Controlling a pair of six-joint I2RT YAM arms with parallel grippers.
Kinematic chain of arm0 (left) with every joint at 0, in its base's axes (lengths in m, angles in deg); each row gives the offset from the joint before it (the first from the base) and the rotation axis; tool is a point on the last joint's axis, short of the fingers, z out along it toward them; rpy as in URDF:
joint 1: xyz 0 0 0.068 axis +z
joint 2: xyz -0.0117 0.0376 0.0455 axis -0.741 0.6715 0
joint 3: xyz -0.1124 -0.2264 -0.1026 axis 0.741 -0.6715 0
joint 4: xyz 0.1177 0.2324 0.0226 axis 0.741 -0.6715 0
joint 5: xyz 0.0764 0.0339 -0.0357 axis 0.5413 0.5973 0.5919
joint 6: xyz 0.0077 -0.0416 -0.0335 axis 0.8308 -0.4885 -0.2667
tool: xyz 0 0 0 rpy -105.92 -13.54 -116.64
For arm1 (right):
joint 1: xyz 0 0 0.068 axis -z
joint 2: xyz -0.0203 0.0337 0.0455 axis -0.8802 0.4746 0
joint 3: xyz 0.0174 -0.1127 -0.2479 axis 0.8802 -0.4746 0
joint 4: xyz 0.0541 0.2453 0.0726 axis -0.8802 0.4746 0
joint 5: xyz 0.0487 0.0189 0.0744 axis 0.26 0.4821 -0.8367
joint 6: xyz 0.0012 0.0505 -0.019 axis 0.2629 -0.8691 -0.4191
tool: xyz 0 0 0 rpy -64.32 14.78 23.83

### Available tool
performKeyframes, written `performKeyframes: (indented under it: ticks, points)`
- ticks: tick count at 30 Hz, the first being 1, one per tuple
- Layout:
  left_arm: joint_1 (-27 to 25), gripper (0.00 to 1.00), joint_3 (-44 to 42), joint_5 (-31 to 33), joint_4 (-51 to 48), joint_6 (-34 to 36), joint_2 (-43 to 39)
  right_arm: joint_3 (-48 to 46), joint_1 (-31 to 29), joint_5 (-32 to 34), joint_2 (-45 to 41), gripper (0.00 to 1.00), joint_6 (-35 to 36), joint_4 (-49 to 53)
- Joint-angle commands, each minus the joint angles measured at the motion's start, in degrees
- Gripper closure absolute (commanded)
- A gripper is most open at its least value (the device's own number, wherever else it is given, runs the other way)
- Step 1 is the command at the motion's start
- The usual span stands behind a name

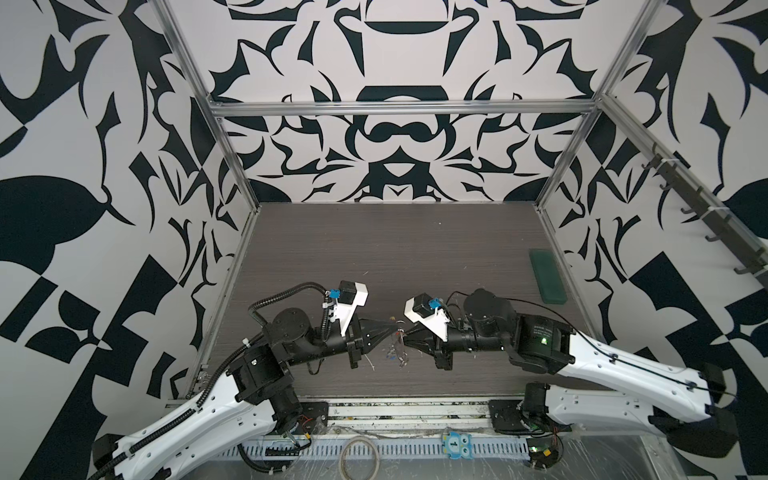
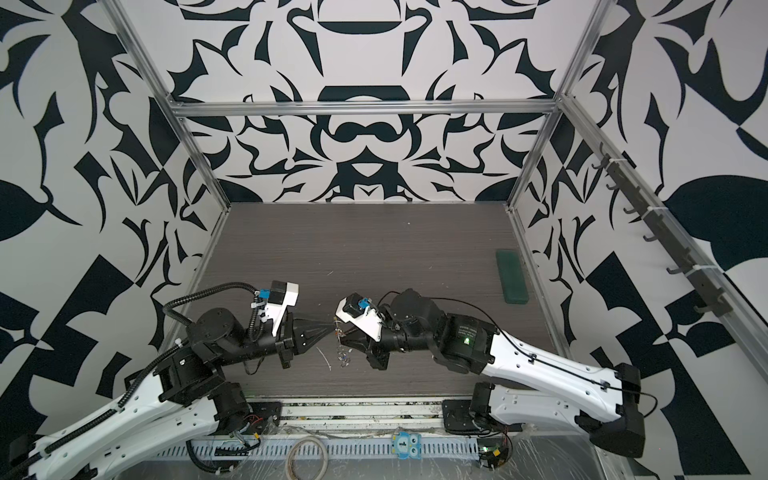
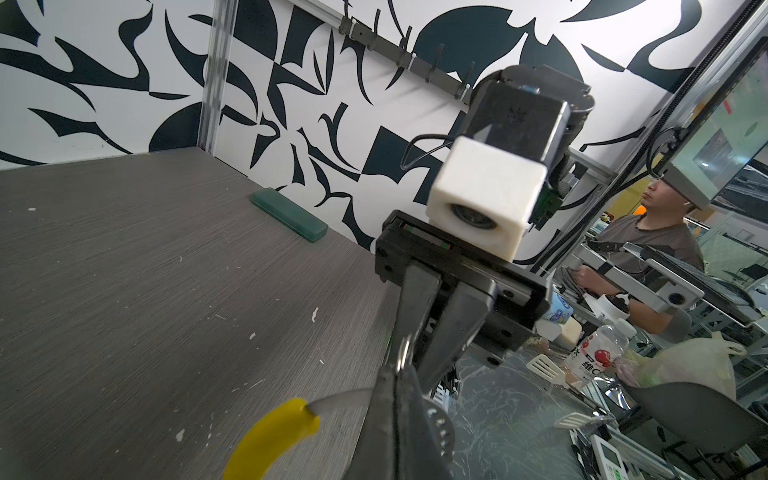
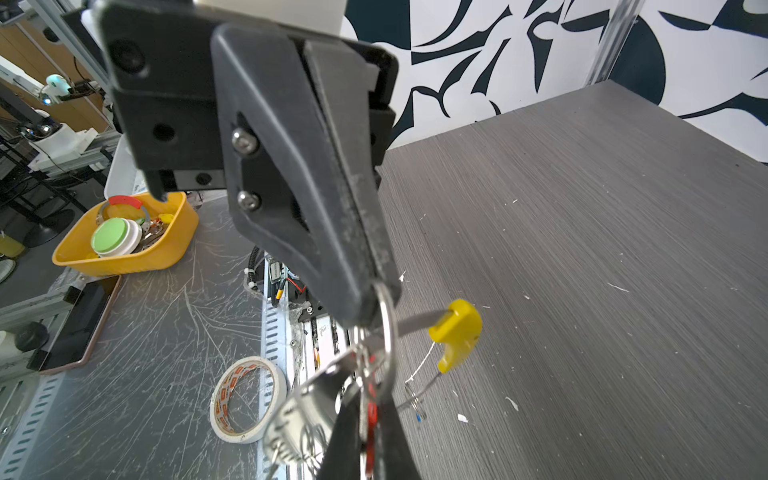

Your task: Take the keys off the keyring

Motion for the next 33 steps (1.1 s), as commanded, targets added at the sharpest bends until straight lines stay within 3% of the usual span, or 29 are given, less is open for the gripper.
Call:
performKeyframes:
  ticks: [1,2,9,13,22,33]
  points:
    - [0.14,1.0,1.81,0.15,6.06,0.29,-1.43,-0.07,-0.7,-0.42,-0.21,1.0,0.33,3.69]
    - [0.1,1.0,2.06,-0.5,5.62,0.55,-1.26,0.05,-0.77,-0.32,-0.58,1.0,0.28,3.6]
    - [0.09,1.0,3.74,-2.92,1.64,3.52,0.96,1.2,-0.7,1.74,-7.18,0.69,0.11,2.89]
    - [0.09,1.0,2.31,-3.28,4.96,4.18,1.13,0.21,-0.72,4.05,-11.08,0.61,-1.89,-2.38]
    - [0.09,1.0,0.07,-3.59,10.26,3.42,0.85,-3.64,-0.71,5.62,-9.77,0.59,-8.62,-21.39]
    - [0.09,1.0,-2.37,-1.57,12.25,2.51,-1.5,-7.97,-0.77,5.87,-9.07,0.63,-14.2,-30.5]
